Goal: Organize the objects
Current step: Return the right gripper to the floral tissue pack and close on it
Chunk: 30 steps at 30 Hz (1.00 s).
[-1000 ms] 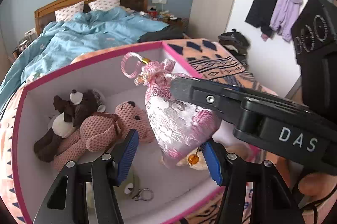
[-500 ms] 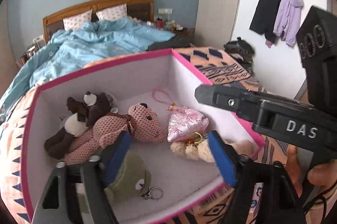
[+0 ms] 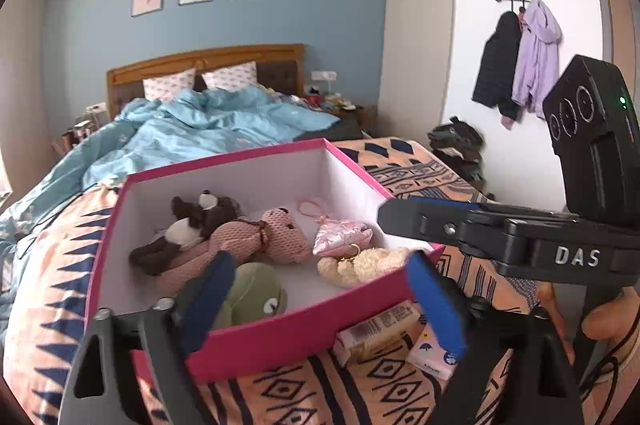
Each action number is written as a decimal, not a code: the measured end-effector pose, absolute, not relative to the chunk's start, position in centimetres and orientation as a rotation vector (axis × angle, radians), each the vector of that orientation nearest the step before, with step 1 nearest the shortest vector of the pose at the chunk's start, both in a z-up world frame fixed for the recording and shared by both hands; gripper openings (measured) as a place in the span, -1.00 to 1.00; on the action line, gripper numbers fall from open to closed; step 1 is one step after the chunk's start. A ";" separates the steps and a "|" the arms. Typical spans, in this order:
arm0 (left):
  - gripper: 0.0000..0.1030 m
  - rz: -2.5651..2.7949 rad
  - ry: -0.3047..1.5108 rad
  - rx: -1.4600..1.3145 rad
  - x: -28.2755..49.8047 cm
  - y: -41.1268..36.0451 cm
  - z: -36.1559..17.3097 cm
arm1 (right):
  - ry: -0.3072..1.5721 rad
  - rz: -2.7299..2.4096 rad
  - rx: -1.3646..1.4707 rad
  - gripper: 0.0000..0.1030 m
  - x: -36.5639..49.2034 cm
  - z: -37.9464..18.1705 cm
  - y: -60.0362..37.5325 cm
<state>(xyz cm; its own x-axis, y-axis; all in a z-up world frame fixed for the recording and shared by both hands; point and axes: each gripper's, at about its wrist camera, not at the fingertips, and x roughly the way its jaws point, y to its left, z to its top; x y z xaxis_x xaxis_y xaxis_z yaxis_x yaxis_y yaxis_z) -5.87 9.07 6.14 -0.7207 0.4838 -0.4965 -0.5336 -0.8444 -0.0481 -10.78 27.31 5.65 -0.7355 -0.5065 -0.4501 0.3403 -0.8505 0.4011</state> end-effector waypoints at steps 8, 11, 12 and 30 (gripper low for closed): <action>1.00 2.552 0.112 -0.597 -2.0 7.6 6.1 | -0.386 -2.510 0.755 0.09 -7.7 5.6 26.6; 1.00 2.556 0.090 -0.592 -1.0 6.8 5.7 | -0.374 -2.507 0.763 0.16 -6.5 5.2 26.6; 1.00 2.552 0.081 -0.591 -0.8 6.5 5.6 | -0.365 -2.514 0.772 0.17 -6.1 4.9 26.7; 1.00 2.479 0.031 -0.829 0.0 6.6 -0.4 | -0.488 -2.621 1.105 0.19 -6.6 -3.0 33.4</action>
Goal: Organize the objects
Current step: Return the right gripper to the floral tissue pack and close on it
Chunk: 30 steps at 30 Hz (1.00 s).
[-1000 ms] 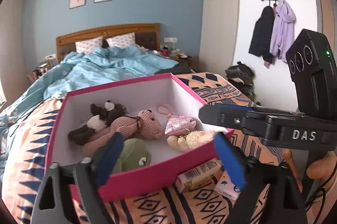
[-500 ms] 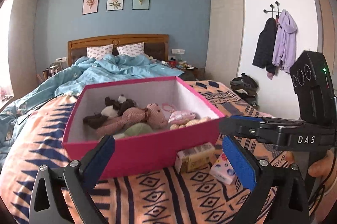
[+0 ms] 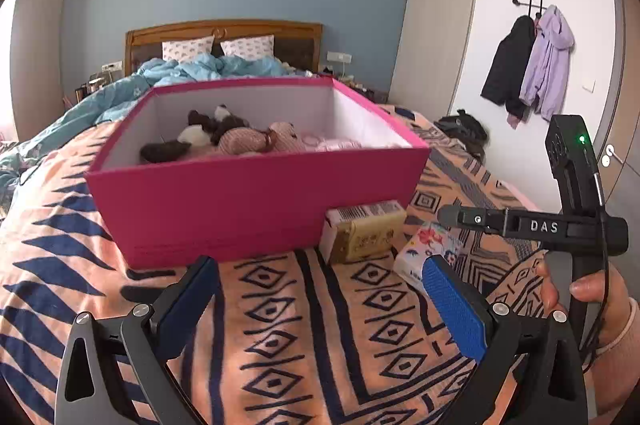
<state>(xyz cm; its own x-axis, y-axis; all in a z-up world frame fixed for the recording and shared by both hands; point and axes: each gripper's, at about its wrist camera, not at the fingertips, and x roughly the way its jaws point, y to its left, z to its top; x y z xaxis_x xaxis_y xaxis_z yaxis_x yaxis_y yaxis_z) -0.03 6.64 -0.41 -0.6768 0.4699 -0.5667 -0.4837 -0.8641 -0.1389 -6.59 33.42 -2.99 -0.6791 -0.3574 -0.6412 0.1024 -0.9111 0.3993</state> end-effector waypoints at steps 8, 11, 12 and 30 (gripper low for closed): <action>1.00 2.414 0.053 -0.913 -0.4 8.8 -2.0 | -0.508 -2.555 1.187 0.19 -7.3 -5.0 33.4; 1.00 2.395 0.056 -0.937 -0.5 9.2 -2.4 | -0.489 -2.506 1.191 0.19 -7.0 -5.2 32.3; 1.00 2.391 0.056 -0.943 -0.5 9.2 -2.6 | -0.487 -2.481 1.188 0.19 -6.7 -5.2 31.8; 0.65 2.322 0.046 -1.105 -3.0 10.9 -4.4 | -0.524 -2.432 1.167 0.19 -6.2 -5.7 31.5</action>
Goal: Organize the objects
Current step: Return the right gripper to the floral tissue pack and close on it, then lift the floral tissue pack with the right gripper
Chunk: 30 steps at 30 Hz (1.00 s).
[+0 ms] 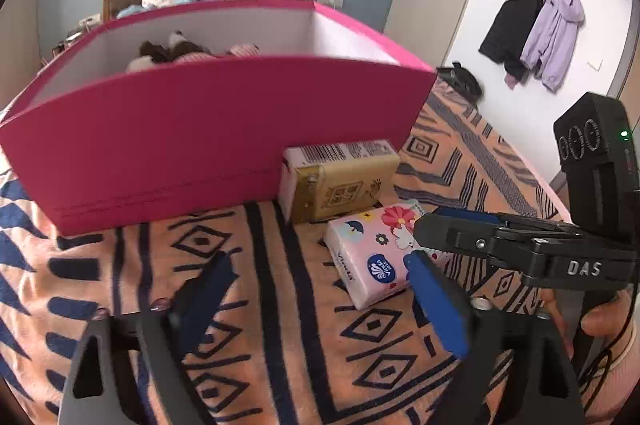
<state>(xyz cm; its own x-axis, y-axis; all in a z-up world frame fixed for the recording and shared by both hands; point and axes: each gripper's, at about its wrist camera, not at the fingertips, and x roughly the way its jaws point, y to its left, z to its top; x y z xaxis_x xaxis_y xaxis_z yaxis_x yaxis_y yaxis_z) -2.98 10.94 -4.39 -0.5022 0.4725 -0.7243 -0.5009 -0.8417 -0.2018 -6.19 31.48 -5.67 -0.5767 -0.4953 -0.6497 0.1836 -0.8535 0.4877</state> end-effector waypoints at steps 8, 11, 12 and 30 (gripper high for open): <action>0.35 2.257 -0.003 -1.183 -4.1 11.9 -5.5 | -0.526 -2.423 1.160 0.04 -6.5 -5.8 31.5; 0.27 2.242 -0.017 -1.187 -4.2 12.0 -5.5 | -0.532 -2.411 1.162 -0.02 -6.7 -5.9 31.5; 0.25 2.238 -0.017 -1.185 -4.2 12.0 -5.5 | -0.528 -2.408 1.164 -0.05 -6.7 -5.9 31.4; -0.13 2.171 -0.063 -1.192 -4.2 12.5 -5.5 | -0.538 -2.394 1.181 -0.21 -6.7 -6.5 31.3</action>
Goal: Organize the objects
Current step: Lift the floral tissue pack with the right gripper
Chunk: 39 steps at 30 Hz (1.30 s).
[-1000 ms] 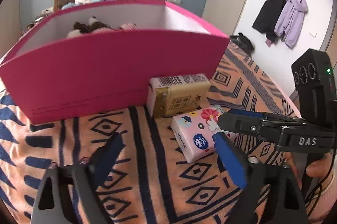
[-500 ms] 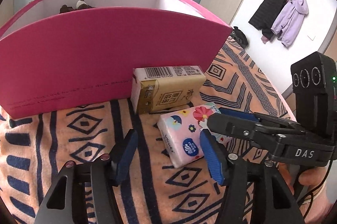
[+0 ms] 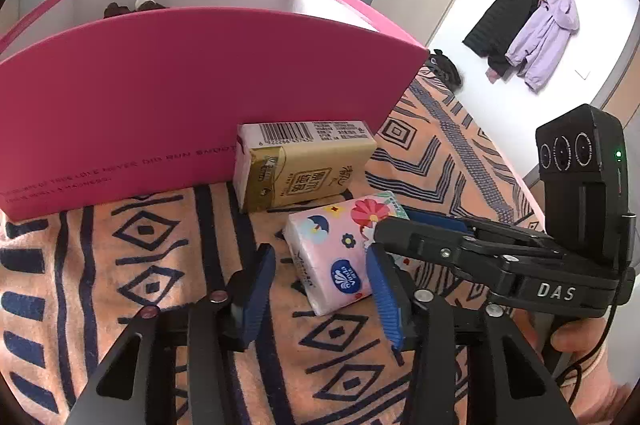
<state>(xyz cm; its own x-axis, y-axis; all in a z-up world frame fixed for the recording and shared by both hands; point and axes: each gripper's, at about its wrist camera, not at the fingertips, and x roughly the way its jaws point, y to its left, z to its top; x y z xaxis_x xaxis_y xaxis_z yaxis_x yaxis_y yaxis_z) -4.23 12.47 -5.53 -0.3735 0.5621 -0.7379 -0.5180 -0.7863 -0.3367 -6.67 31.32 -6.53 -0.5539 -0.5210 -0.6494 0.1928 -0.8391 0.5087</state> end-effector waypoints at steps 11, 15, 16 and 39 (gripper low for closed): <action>-0.27 2.156 -0.061 -1.179 -3.6 12.7 -5.3 | -0.517 -2.400 1.187 -0.28 -6.5 -6.5 31.0; -0.27 2.165 -0.058 -1.168 -3.3 12.6 -5.0 | -0.519 -2.398 1.179 -0.28 -6.3 -6.4 30.7; -0.27 2.169 -0.056 -1.163 -3.1 12.6 -4.9 | -0.520 -2.397 1.177 -0.28 -6.2 -6.4 30.7; -0.26 2.224 -0.033 -1.050 -0.6 11.0 -2.3 | -0.478 -2.414 1.096 -0.28 -3.9 -4.1 29.2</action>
<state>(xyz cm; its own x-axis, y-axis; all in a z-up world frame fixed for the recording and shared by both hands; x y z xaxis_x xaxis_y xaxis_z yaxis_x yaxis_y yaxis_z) -0.62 10.98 -2.35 -0.4527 0.5799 -0.6773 -0.5593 -0.7763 -0.2908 -3.86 29.16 -4.05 -0.5866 -0.5255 -0.6163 0.2508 -0.8414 0.4787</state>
